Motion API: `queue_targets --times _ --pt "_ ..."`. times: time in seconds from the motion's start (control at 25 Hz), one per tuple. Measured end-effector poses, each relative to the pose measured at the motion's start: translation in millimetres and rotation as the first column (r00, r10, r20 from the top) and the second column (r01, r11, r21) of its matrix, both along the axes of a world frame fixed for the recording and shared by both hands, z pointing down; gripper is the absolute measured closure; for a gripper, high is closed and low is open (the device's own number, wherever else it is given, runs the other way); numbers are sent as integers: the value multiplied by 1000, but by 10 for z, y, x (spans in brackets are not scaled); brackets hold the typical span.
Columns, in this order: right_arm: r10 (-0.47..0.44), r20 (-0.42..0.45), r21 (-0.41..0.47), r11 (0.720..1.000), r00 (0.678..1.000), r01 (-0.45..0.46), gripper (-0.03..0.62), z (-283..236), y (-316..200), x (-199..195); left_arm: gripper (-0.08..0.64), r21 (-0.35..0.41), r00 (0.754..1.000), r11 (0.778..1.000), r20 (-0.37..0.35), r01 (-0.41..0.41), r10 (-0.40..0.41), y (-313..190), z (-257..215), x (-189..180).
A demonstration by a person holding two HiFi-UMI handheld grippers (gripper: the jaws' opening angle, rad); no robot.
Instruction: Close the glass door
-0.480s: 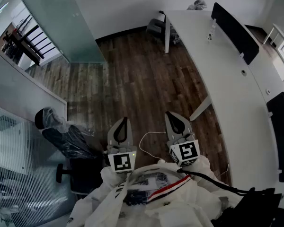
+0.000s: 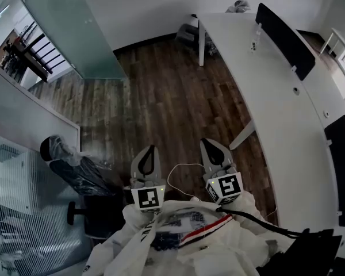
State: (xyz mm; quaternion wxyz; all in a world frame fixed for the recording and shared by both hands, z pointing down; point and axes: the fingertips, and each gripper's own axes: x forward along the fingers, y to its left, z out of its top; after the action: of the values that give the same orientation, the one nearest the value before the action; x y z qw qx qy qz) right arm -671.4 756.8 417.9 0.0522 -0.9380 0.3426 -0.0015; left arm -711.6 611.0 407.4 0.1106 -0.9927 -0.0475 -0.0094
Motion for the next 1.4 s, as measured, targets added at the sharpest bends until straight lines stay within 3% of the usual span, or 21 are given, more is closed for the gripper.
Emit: queue_targets --times 0.24,0.6,1.04,1.4 --pt "-10 48 -17 1000 999 11 586 214 -30 254 557 11 1000 1000 25 13 -13 -48 121 229" --pt "10 78 -65 998 997 -5 586 747 -481 976 557 0 1000 1000 14 -23 23 -493 589 1038" --pt "10 79 -93 996 997 -3 586 540 -1739 2977 557 13 997 997 22 -74 74 -1626 447 3069" --pt "1 119 -76 997 993 8 586 696 -2233 3955 557 10 996 998 54 -69 69 -2110 568 4052"
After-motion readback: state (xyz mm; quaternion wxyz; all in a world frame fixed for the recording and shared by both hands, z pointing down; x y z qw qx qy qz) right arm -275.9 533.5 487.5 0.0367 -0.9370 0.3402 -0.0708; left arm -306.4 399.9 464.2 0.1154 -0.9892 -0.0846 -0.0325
